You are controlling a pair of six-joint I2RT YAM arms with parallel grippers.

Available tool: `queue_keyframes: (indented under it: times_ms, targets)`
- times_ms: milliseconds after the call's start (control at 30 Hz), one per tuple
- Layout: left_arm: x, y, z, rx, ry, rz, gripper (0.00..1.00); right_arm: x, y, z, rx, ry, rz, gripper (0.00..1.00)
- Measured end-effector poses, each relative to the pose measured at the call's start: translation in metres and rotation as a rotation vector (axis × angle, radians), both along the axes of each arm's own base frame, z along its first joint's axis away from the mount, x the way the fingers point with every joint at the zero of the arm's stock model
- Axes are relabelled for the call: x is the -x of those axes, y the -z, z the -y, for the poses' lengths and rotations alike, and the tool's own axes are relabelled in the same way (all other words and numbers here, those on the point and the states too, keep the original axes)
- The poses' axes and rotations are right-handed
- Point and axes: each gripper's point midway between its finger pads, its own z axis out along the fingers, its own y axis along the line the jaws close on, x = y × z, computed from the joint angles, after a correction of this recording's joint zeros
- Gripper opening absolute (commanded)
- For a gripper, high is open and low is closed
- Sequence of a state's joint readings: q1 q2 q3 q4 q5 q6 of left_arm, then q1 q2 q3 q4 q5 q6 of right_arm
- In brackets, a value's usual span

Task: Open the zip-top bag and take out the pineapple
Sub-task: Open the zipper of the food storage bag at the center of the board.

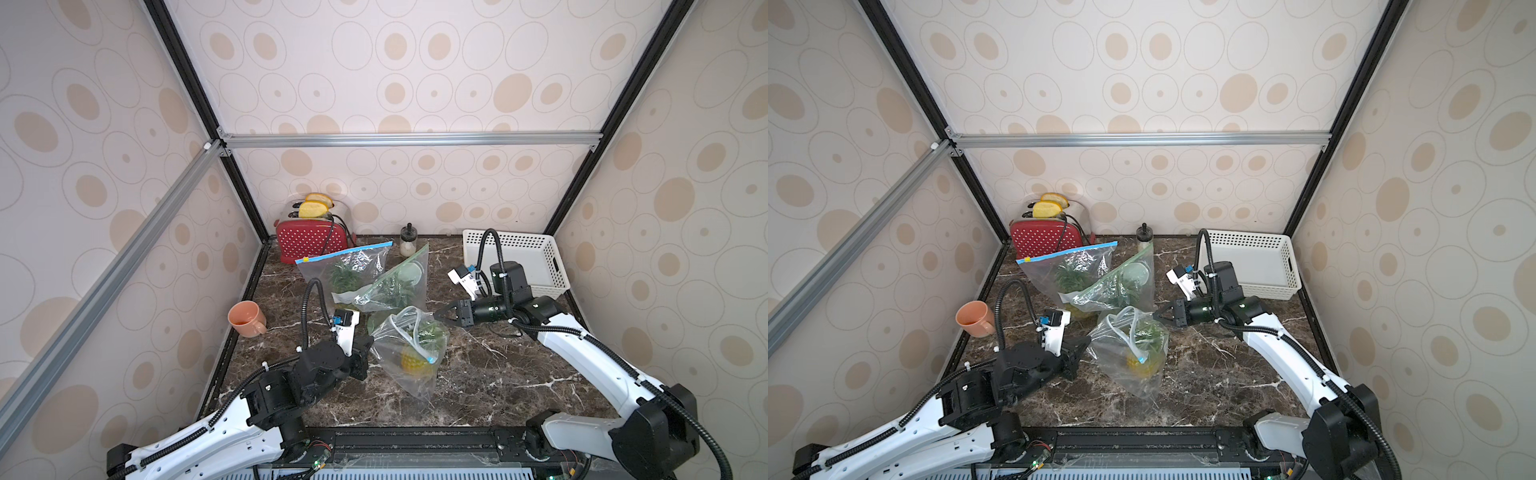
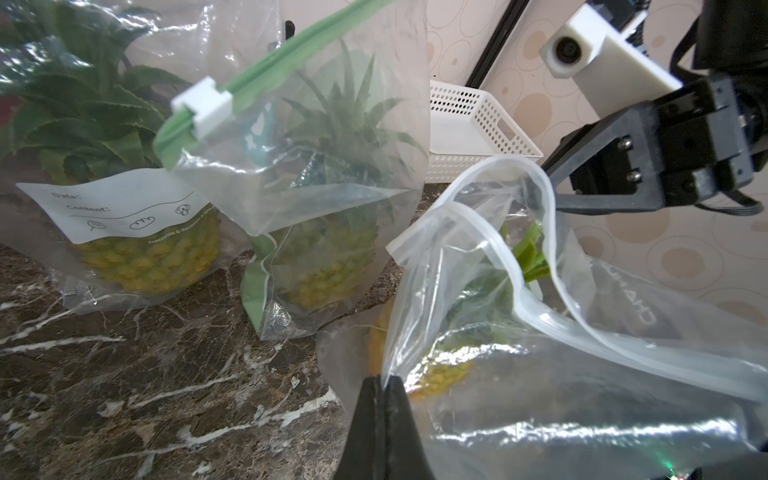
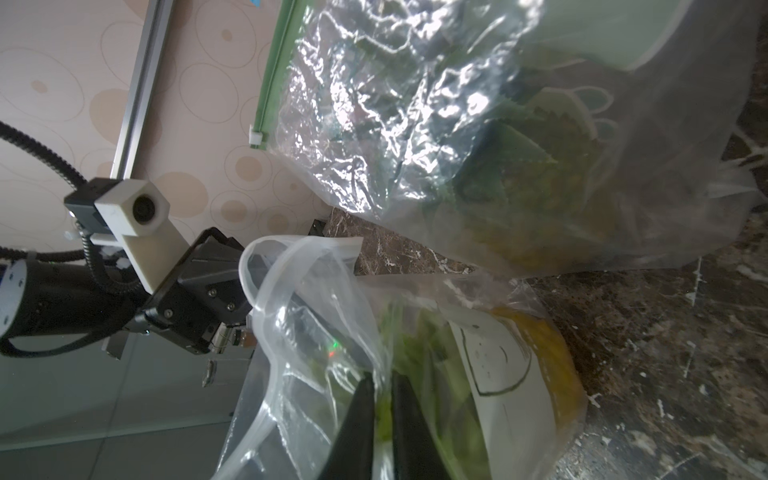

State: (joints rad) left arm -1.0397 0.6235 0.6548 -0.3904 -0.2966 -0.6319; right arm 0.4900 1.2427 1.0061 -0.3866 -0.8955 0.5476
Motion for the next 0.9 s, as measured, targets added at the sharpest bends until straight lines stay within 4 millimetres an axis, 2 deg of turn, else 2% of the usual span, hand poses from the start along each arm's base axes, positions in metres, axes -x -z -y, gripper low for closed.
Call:
queue_keyframes:
  times_ms: [67, 167, 400, 533, 633, 767, 900]
  targets:
    - [-0.002, -0.002, 0.002, 0.009, -0.002, 0.006, 0.00, -0.002, -0.005, 0.002, 0.013, 0.006, 0.018, 0.32]
    - [-0.005, -0.007, 0.007, 0.033, 0.000, 0.020, 0.00, -0.001, -0.023, 0.002, 0.043, 0.001, 0.077, 0.34]
    - [-0.011, -0.015, 0.027, 0.069, 0.026, 0.042, 0.00, 0.016, -0.082, -0.003, 0.095, -0.022, 0.249, 0.34]
    - [-0.013, -0.017, 0.036, 0.080, 0.048, 0.047, 0.00, 0.025, -0.102, -0.015, 0.110, -0.058, 0.285, 0.33]
    - [-0.013, -0.019, 0.039, 0.086, 0.056, 0.051, 0.00, 0.025, -0.097, -0.028, 0.149, -0.085, 0.267, 0.31]
    - [-0.013, -0.021, 0.039, 0.092, 0.061, 0.056, 0.00, 0.019, -0.061, -0.039, 0.251, -0.107, 0.179, 0.30]
    - [-0.011, -0.025, 0.038, 0.105, 0.065, 0.064, 0.00, 0.013, -0.031, -0.039, 0.341, -0.102, 0.113, 0.30]
